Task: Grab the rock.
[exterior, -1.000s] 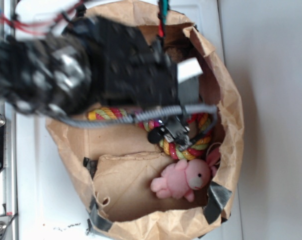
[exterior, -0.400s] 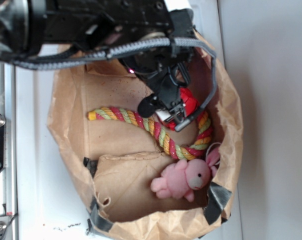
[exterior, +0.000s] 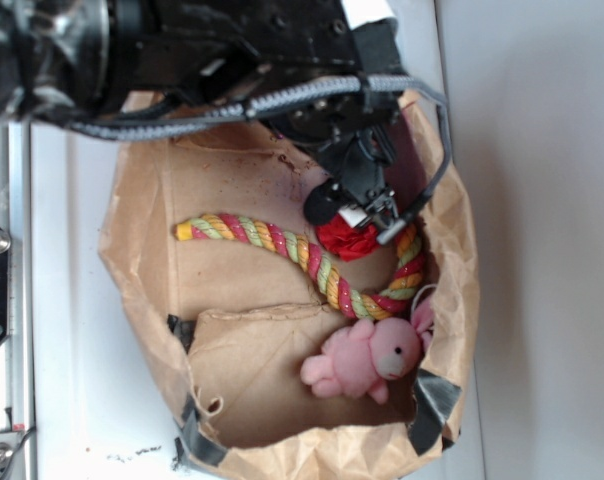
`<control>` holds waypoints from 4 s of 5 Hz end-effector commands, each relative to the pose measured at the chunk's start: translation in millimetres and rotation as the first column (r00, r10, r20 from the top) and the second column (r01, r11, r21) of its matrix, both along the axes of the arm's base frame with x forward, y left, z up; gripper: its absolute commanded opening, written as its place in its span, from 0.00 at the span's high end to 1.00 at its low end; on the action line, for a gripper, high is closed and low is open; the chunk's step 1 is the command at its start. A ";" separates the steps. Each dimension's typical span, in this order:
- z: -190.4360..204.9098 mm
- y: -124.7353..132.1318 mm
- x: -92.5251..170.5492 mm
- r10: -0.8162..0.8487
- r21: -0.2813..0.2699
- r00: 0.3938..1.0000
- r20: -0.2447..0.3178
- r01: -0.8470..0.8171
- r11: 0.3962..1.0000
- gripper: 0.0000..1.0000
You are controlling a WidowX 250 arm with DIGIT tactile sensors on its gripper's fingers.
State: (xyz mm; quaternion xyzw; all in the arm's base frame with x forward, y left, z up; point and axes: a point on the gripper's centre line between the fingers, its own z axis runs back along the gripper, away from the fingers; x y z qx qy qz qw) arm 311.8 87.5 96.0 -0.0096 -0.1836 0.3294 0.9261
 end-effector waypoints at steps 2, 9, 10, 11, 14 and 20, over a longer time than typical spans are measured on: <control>4.9 12.0 6.3 0.082 -0.022 0.992 0.091 -0.081 0.996 0.00; -7.9 23.6 8.1 0.364 -0.025 0.924 0.118 -0.364 0.931 0.00; -19.7 29.3 6.6 0.410 -0.026 0.895 0.176 -0.412 0.911 0.00; -28.3 25.3 1.6 0.403 -0.015 0.889 0.219 -0.410 0.912 0.00; -33.6 21.1 2.4 0.412 0.017 0.873 0.261 -0.431 0.902 0.00; -35.0 21.6 13.0 0.417 0.034 0.865 0.278 -0.442 0.896 0.00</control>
